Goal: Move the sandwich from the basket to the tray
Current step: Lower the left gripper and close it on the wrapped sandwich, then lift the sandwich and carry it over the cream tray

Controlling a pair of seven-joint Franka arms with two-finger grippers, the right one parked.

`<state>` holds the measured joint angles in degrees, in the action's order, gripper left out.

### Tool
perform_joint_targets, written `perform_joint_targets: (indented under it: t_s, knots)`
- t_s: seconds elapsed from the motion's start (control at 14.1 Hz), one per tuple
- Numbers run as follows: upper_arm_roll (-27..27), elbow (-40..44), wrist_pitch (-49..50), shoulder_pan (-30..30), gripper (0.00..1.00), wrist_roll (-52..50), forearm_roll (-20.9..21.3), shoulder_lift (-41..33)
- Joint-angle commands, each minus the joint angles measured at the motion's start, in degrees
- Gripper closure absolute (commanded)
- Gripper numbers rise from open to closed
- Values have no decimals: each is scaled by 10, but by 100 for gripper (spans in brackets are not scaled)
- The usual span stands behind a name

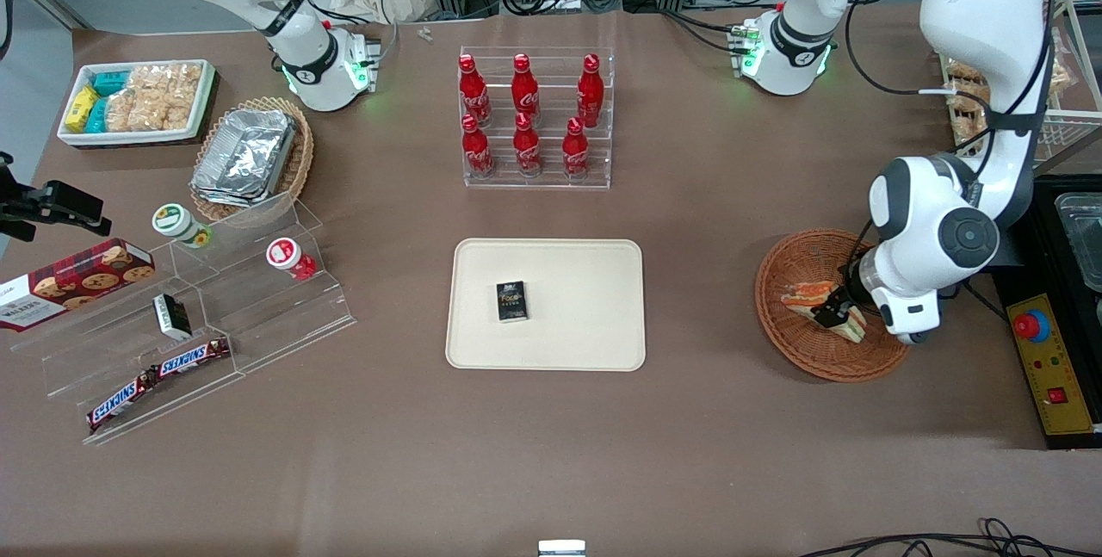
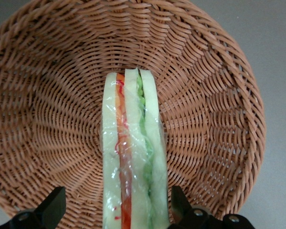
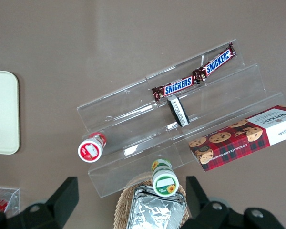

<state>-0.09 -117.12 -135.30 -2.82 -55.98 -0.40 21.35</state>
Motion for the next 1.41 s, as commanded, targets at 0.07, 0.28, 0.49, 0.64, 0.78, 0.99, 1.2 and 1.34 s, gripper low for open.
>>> perform_joint_targets:
  t_s: [0.07,0.28,0.49,0.64,0.78,0.99,1.2,1.34]
  knots:
    - [0,2,-29,-3,21,-29,-7,20]
    - [0,6,-34,-2,77,-38,-7,19]
    - [-1,6,-9,-3,99,-31,-4,-19]
    - [-4,19,55,-3,100,-16,-2,-60]
    - [-17,38,121,-3,100,21,-2,-100]
    - [-56,76,209,-3,100,109,-5,-138]
    - [-125,116,278,-3,100,184,-5,-135]
    - [-180,117,268,-3,100,227,-2,-125]
